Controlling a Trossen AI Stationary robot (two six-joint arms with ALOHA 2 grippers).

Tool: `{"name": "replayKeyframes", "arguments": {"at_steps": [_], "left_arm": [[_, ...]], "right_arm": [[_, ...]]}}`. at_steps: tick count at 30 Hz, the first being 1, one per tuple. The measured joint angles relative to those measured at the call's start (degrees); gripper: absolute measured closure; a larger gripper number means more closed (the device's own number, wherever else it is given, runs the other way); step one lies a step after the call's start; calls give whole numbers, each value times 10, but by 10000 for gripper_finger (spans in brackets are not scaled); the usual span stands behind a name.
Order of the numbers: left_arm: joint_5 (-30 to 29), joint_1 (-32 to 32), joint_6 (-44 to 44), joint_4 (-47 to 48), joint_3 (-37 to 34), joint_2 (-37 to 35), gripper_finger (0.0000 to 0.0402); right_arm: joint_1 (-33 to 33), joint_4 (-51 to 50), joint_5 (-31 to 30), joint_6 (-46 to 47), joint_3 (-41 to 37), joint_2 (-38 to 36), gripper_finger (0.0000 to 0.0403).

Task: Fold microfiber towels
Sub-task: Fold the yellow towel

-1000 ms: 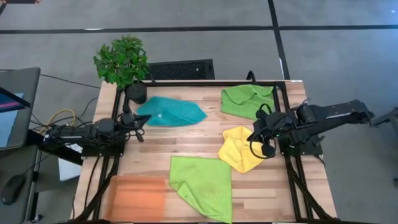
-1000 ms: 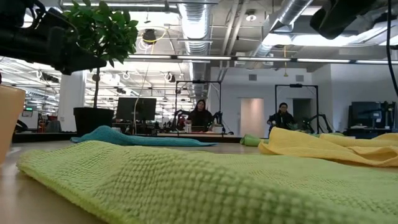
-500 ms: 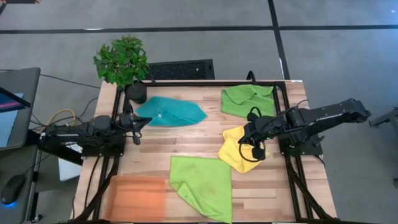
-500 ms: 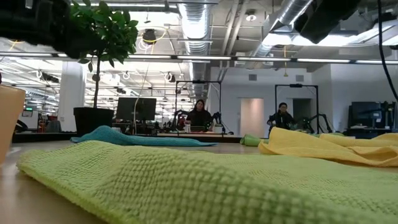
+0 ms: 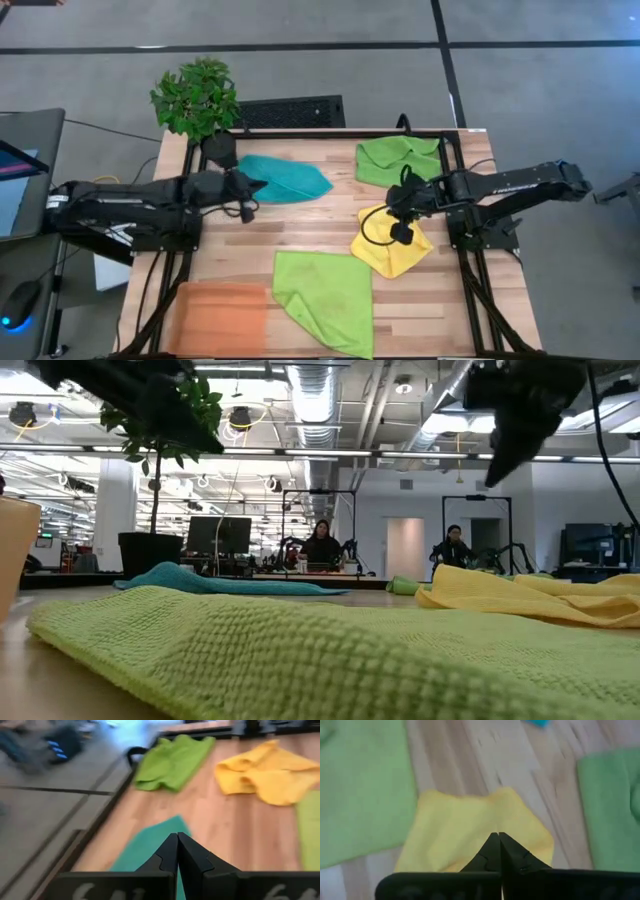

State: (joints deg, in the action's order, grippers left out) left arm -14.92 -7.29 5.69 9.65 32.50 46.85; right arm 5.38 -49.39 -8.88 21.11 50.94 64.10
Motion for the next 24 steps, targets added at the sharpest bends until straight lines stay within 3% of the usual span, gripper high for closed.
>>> {"name": "replayKeyframes", "arguments": {"at_steps": [3,6,13,19,24], "left_arm": [[94,-30,22,-4,30,44,401],[136,-49,27,-4,52,73,401],[146,-59,39,-3,62,86,401],[146,-59,35,0,62,85,401],[146,-59,36,1,62,85,401]], "right_arm": [[2,-19,15,44,0,0,393],[2,-20,29,62,0,0,389],[-10,-12,30,79,0,0,367],[-41,-31,30,181,0,1,327],[-56,-42,87,194,0,1,274]]}}
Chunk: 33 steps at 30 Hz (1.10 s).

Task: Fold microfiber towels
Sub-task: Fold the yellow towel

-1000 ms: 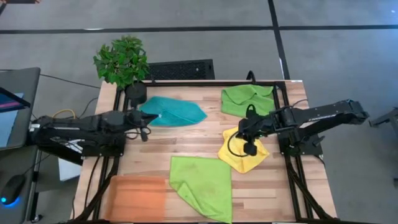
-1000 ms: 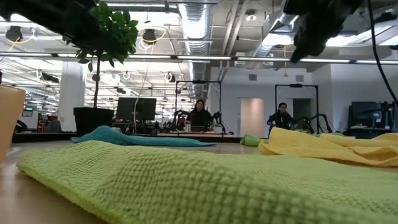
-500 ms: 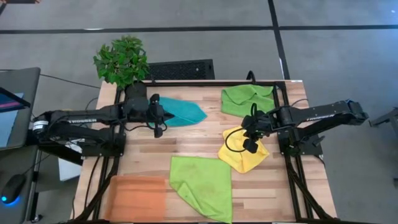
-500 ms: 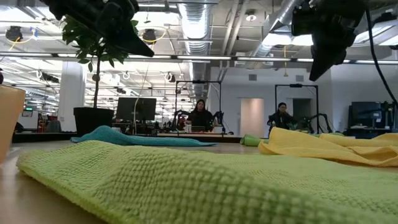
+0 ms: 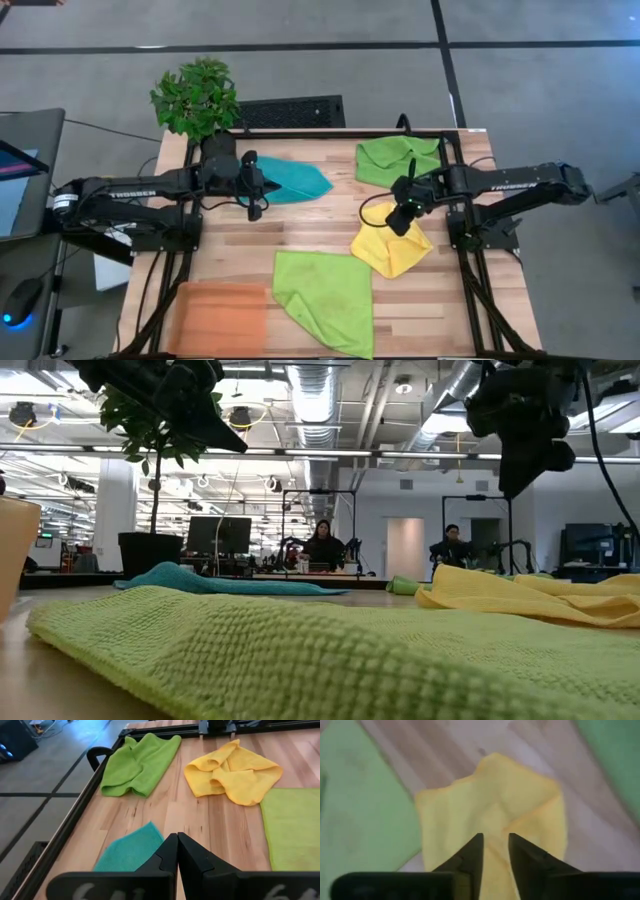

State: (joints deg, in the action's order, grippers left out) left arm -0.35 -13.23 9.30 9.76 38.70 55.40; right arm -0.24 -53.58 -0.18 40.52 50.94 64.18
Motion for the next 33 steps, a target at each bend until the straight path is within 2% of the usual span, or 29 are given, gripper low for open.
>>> {"name": "replayKeyframes", "arguments": {"at_steps": [7,14,19,25,33], "left_arm": [[0,0,0,10,0,0,401],[0,0,-5,26,0,0,401],[0,0,-15,29,0,0,401],[0,0,-19,29,0,0,401],[0,0,-33,29,0,0,401]], "right_arm": [[-8,0,16,-4,0,48,224],[-32,-2,78,-93,0,138,207],[-33,7,77,-191,0,197,209],[-37,15,74,-258,0,252,215],[-36,14,23,-327,0,255,214]]}}
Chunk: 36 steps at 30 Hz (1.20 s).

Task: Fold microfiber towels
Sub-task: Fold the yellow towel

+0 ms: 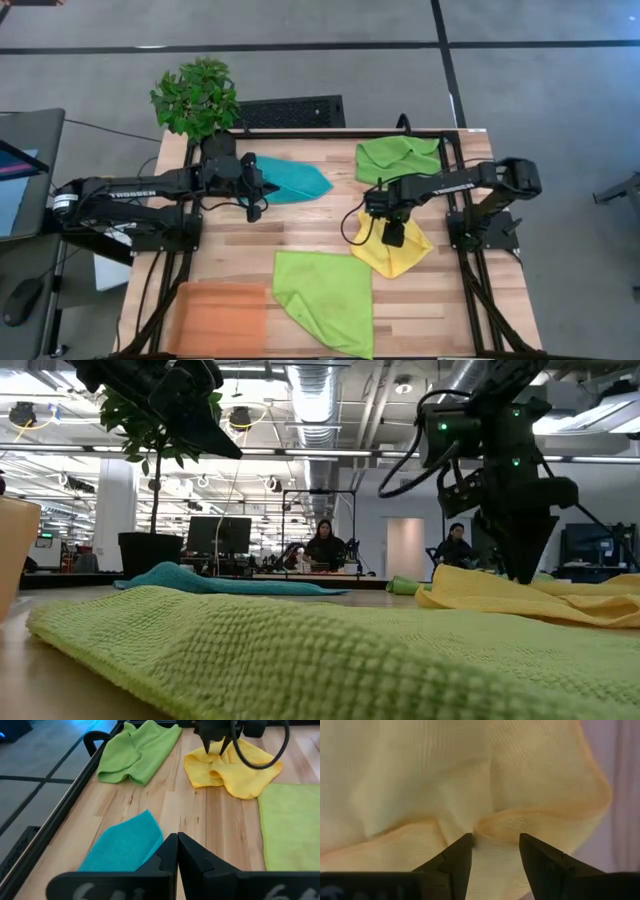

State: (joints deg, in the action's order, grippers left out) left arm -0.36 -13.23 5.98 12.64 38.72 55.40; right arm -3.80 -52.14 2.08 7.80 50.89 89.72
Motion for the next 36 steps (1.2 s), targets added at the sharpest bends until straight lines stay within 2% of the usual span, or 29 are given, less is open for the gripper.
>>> {"name": "replayKeyframes", "arguments": {"at_steps": [3,14,21,27,36], "left_arm": [[0,0,0,0,0,0,401],[-3,0,-15,10,0,0,401],[-3,0,-15,12,0,0,401],[-3,0,-15,20,0,0,401],[-3,0,-15,22,0,0,401]], "right_arm": [[0,6,-21,-24,1,-13,216],[-1,-1,-20,-93,0,-16,225],[-2,3,-18,-93,0,3,225],[-5,0,25,-93,0,5,226],[-5,-4,25,-93,0,5,226]]}}
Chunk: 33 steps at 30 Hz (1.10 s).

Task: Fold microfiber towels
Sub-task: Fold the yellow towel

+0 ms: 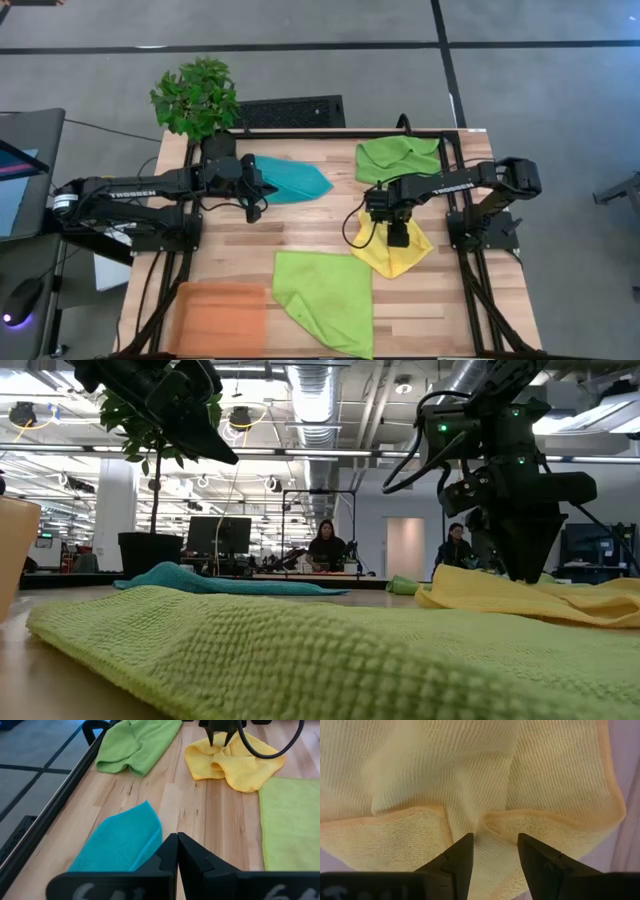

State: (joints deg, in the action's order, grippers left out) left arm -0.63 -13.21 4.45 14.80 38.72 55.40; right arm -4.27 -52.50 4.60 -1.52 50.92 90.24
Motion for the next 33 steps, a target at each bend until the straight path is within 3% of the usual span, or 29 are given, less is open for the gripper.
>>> {"name": "replayKeyframes", "arguments": {"at_steps": [3,7,13,25,33], "left_arm": [[0,0,0,0,0,0,401],[0,0,-7,8,0,0,401],[0,0,-7,12,0,0,401],[-1,0,-8,12,0,0,401],[-1,0,-8,12,0,0,401]], "right_arm": [[0,-4,-2,21,0,0,226],[5,-49,-3,119,0,-4,226],[51,-82,-4,225,0,-12,226],[112,-151,-20,583,0,-11,226],[162,-160,-15,707,0,-11,226]]}}
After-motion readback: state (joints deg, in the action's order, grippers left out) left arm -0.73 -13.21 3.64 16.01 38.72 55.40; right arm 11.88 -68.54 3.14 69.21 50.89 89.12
